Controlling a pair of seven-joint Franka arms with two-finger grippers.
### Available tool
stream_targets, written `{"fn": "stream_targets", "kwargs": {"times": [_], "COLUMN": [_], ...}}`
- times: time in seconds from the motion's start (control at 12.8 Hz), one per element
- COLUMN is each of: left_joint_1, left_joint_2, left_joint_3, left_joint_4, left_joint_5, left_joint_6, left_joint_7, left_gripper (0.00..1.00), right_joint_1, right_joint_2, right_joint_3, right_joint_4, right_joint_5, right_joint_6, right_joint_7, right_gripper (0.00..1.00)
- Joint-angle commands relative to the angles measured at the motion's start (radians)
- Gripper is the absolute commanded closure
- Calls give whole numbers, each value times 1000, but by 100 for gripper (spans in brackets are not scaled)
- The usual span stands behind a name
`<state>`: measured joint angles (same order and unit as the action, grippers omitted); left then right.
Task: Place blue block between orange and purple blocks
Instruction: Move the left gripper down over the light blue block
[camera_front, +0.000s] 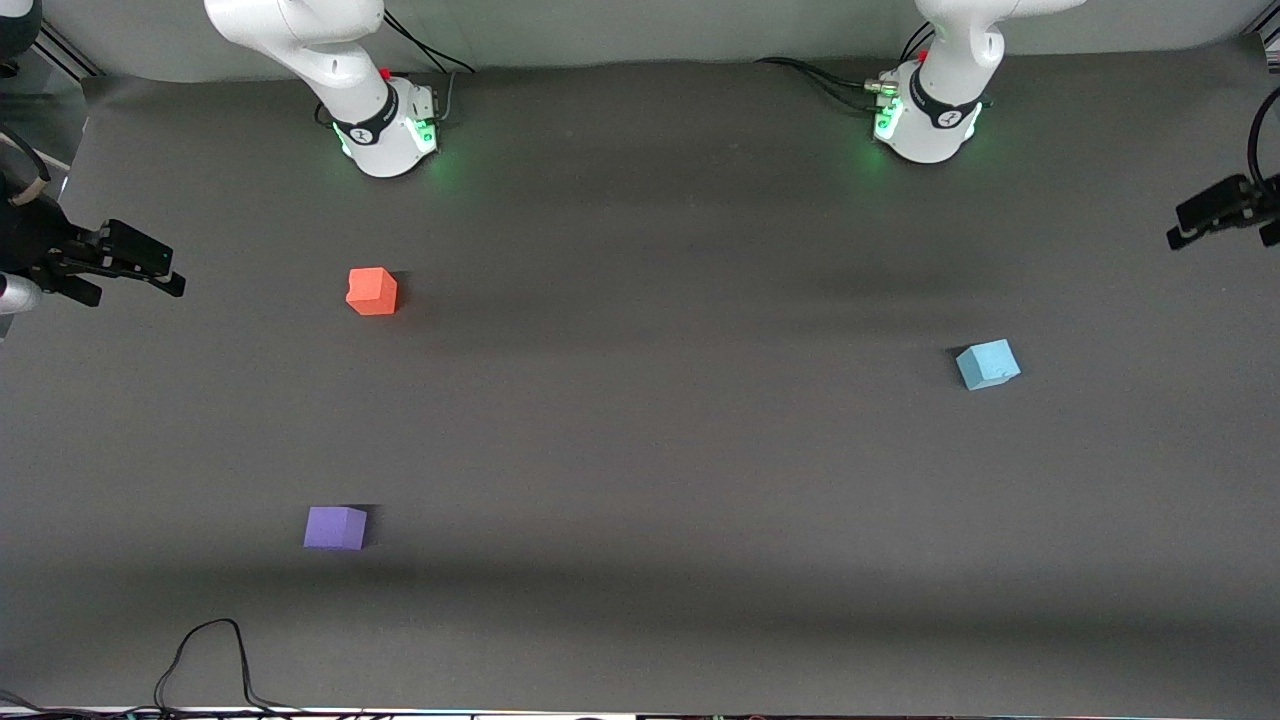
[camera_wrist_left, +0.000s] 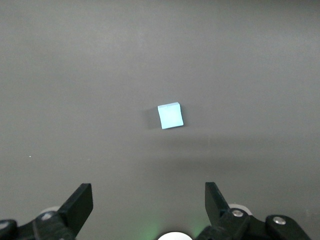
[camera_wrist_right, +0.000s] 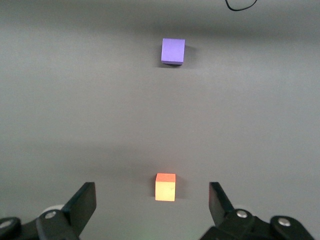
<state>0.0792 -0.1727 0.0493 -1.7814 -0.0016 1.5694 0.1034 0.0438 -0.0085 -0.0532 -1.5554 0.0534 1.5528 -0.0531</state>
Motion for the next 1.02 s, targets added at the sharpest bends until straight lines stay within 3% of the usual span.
{"fn": "stream_targets", "kwargs": {"times": [0.0, 0.23, 0.55, 0.7, 0.94], "left_joint_1": [-10, -12, -1, 1, 1], "left_joint_2": [-114, -120, -61, -39, 22], "left_joint_3": [-38, -85, -77, -75, -72], "left_joint_4": [-151, -185, -234, -330, -527], "left_joint_5": [0, 0, 0, 0, 0], "left_joint_6": [72, 103, 185, 300, 579], "left_joint_7": [-22, -82, -79, -80, -80], "left_gripper": [0, 0, 0, 0, 0], "right_joint_1": [7, 7, 10, 30, 30], "right_joint_2": [4, 5, 5, 5, 7], "right_joint_3": [3, 3, 4, 3, 3], "right_joint_4": [15, 21, 21, 15, 15], "right_joint_5": [-24, -24, -23, -23, -23], "right_joint_6": [-16, -51, -51, -51, -51], "right_joint_7": [19, 18, 16, 18, 27], "right_gripper": [0, 0, 0, 0, 0]}}
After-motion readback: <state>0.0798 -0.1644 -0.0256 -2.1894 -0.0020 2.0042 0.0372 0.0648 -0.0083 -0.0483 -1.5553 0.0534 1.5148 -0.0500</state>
